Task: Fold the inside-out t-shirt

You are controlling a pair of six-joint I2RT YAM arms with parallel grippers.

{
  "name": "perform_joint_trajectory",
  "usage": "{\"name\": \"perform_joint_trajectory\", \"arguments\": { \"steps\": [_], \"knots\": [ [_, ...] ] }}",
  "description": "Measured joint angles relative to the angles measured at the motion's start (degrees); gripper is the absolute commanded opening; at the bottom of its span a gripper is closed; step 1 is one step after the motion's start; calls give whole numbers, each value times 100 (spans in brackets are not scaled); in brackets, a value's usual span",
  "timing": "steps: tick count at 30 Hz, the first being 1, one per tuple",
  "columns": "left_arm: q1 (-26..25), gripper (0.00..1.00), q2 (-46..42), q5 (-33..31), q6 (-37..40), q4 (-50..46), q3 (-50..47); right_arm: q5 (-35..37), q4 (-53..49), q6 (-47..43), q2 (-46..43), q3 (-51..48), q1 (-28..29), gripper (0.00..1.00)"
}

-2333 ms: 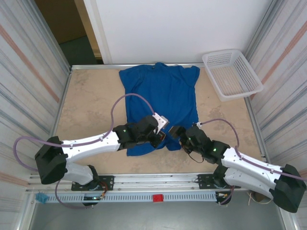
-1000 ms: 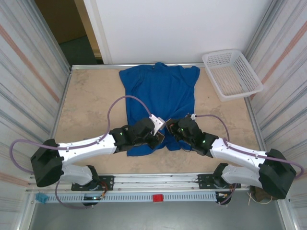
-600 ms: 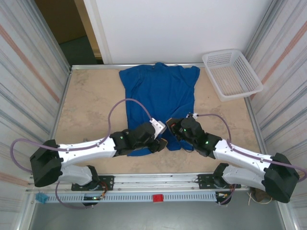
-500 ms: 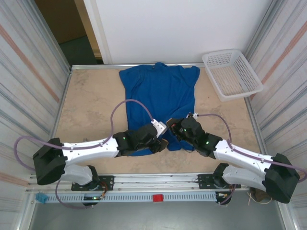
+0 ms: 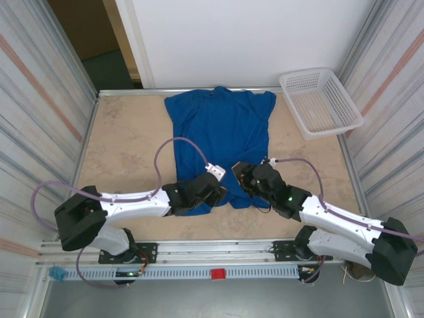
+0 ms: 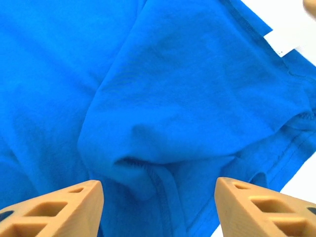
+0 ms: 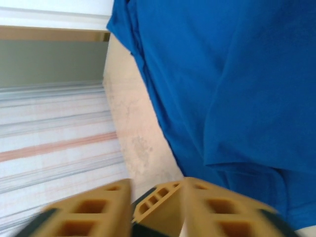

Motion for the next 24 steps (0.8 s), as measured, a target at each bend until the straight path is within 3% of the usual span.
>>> {"name": "perform_joint_trajectory", "arguments": {
  "steps": [2, 7, 13, 24],
  "knots": [
    [66, 63, -223, 2, -87, -50, -184, 17, -103, 4, 7, -55, -20, 72],
    [472, 65, -988, 2, -393, -330, -566, -66, -164, -114, 632, -46, -72, 83],
    [907, 66, -1786, 4, -726, -658, -590, -358, 57, -120, 1906, 315, 24, 85],
    [940, 66, -2142, 98, -938, -905, -769, -706, 968, 44, 3303, 920, 162, 84]
  ]
}}
